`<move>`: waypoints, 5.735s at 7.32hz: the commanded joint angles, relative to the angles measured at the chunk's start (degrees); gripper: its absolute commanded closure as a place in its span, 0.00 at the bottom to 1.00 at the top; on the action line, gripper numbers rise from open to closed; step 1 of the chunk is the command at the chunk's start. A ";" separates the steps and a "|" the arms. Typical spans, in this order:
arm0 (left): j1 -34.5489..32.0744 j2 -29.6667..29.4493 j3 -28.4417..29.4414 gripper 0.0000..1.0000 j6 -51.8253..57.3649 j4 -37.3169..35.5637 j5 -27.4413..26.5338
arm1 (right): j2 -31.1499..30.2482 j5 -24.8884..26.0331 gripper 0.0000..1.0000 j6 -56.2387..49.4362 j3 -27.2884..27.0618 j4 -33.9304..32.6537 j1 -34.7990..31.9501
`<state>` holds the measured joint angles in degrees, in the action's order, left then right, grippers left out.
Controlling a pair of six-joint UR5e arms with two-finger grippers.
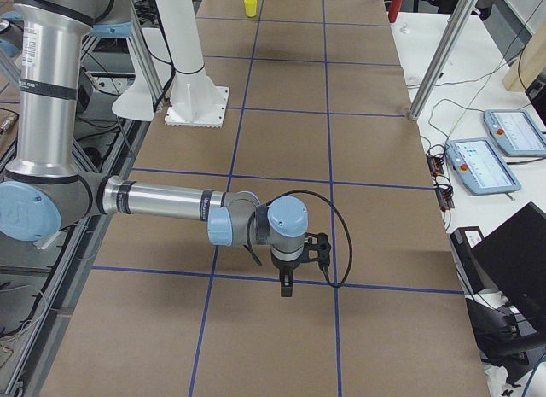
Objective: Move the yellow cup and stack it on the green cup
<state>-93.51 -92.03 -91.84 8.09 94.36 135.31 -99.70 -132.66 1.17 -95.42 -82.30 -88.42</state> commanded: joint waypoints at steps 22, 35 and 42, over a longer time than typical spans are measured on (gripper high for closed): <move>3.49 10.64 -15.92 0.00 -62.79 10.17 -52.22 | -6.30 -0.50 0.00 0.15 1.90 0.30 0.00; 34.95 2.82 -0.28 0.00 -134.01 -58.63 -43.25 | -6.30 -0.41 0.00 0.24 2.96 1.88 0.00; 38.57 -6.57 12.45 0.00 -144.84 -64.83 -29.67 | -6.21 -0.41 0.00 0.24 2.87 1.97 0.00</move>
<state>-54.95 -96.47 -82.12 -135.92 29.29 105.16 -105.91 -133.06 1.41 -92.52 -80.33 -88.42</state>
